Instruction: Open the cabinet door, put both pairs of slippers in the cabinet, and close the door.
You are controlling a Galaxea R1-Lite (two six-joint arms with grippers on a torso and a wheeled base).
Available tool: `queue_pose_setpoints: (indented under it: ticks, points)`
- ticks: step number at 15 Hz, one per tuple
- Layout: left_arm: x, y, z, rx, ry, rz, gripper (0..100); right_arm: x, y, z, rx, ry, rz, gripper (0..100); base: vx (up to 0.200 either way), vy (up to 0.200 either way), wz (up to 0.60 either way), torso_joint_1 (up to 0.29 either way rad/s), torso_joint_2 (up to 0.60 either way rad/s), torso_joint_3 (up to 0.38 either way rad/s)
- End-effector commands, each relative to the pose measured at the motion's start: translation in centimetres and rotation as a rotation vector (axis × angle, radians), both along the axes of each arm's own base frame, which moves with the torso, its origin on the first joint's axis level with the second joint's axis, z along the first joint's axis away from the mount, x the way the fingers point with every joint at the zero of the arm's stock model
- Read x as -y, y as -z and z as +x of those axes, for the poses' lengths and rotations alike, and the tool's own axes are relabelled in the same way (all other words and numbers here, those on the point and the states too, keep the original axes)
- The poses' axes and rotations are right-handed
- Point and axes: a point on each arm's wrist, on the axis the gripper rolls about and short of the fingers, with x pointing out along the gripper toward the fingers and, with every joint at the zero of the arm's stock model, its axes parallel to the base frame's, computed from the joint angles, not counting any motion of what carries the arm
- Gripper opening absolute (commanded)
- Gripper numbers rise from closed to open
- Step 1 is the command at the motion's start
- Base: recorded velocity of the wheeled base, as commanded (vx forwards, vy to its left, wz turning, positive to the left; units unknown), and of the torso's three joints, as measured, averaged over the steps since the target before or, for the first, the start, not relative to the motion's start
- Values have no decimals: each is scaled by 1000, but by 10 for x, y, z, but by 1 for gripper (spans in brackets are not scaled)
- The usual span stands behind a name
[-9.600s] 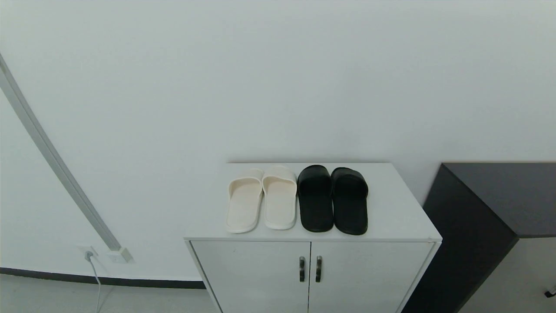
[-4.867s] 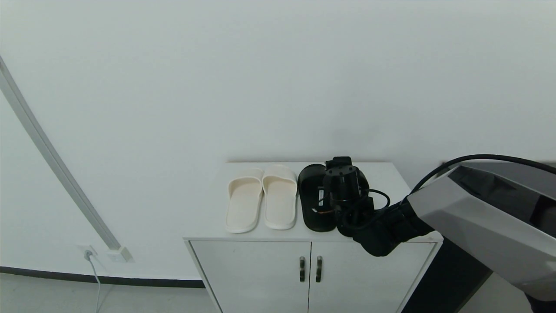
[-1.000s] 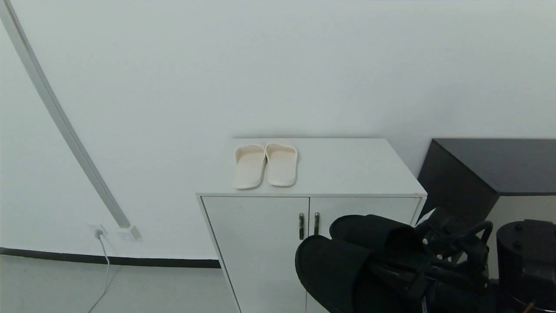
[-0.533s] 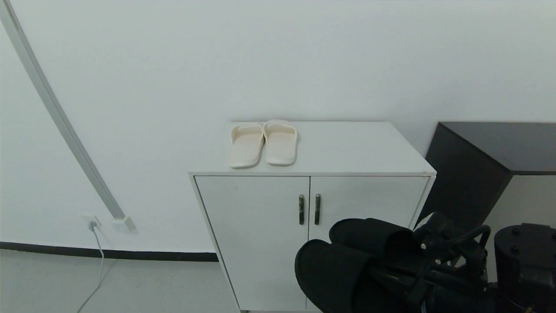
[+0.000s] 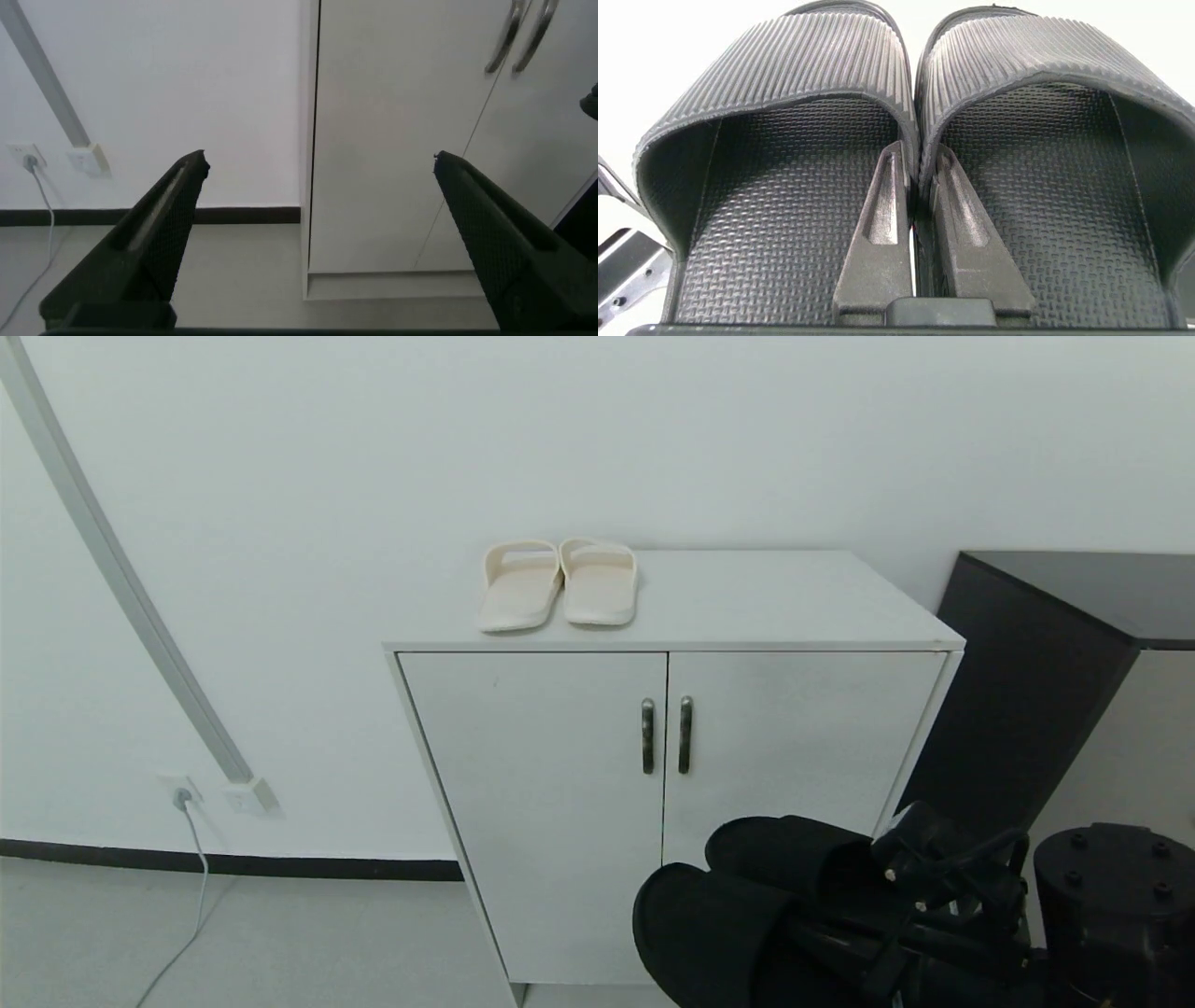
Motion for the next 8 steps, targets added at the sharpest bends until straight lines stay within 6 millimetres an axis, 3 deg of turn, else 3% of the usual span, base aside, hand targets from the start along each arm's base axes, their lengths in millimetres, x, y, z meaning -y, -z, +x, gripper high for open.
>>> queue_pose_setpoints:
  ticks: [1, 8]
  points:
    - [0, 0, 0, 0, 0, -2, 100, 0, 1, 0, -2, 0, -4, 0, 0, 0, 0, -149, 481, 320]
    - [0, 0, 1, -12, 3, 3, 100, 3, 4, -2, 12, -5, -16, 0, 0, 0, 0, -133, 470, 334]
